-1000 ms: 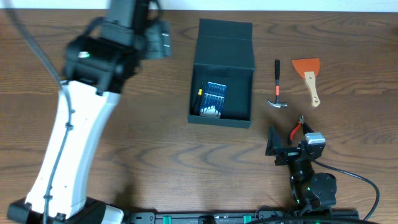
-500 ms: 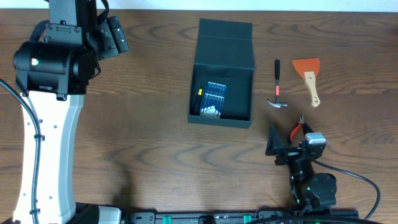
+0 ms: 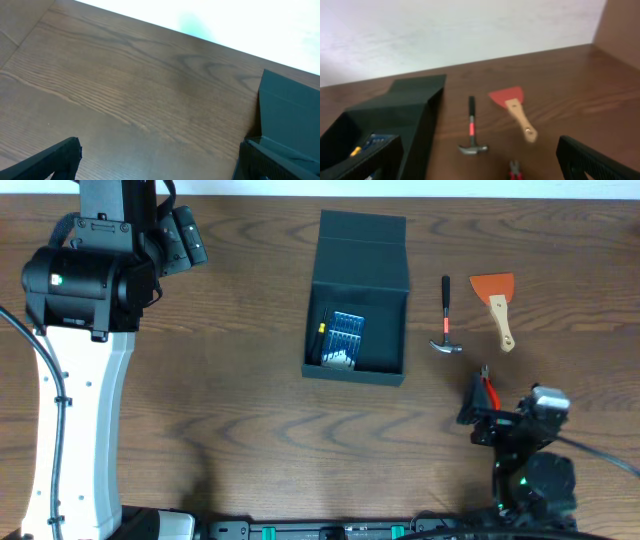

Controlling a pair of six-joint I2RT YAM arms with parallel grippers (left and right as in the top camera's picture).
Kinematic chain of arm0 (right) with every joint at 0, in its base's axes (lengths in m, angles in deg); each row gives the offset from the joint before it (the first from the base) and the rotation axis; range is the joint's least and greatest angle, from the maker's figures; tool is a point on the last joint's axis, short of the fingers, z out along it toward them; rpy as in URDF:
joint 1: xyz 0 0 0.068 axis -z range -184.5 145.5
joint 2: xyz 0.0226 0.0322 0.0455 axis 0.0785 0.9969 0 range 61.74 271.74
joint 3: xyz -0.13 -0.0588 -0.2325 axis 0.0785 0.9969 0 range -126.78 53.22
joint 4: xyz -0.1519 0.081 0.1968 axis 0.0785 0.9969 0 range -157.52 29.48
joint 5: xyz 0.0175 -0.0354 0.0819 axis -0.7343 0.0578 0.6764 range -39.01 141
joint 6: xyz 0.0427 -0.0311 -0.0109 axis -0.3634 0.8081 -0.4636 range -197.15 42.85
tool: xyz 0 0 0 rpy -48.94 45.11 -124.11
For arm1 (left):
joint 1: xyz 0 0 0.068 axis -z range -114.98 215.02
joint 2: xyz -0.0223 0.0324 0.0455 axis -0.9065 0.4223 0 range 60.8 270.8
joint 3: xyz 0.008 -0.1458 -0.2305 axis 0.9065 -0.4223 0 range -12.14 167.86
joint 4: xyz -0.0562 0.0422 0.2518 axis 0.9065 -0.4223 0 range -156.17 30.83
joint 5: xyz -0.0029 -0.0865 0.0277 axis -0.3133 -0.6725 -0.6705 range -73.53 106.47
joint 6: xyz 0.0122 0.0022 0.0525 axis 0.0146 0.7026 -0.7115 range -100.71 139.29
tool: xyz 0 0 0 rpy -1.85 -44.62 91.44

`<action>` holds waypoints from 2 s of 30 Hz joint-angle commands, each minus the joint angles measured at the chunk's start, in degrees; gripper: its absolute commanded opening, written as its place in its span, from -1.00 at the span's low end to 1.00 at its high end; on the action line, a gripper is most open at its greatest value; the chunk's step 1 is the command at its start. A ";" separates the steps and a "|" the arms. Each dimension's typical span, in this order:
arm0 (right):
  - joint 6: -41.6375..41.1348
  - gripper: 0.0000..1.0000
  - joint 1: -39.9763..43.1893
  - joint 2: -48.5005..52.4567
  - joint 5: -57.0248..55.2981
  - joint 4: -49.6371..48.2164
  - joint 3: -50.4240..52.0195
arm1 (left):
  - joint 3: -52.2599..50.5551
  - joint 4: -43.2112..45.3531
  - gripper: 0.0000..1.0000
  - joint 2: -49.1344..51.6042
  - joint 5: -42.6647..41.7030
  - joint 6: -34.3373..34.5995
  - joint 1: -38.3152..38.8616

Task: Pack container
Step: 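Move the right gripper over the red-handled hammer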

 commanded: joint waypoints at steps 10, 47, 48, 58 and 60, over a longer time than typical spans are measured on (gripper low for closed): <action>2.36 0.98 0.55 39.74 -3.54 31.98 -34.91 | 0.35 -0.22 0.97 -0.26 0.68 0.09 -0.31; -3.67 0.99 8.11 77.81 8.41 27.63 -45.53 | 0.35 -0.22 0.97 -0.26 0.70 0.09 -0.31; -3.65 0.99 8.24 78.53 8.41 27.12 -45.53 | 0.35 -0.22 0.97 -0.26 0.70 0.09 -0.31; -0.55 0.98 8.00 89.13 8.37 21.75 -45.53 | 0.35 -0.22 0.97 -0.26 0.70 0.09 -0.31; 0.55 0.98 7.96 91.14 8.37 19.93 -45.53 | 0.35 -0.22 0.97 -0.26 0.68 0.09 -0.31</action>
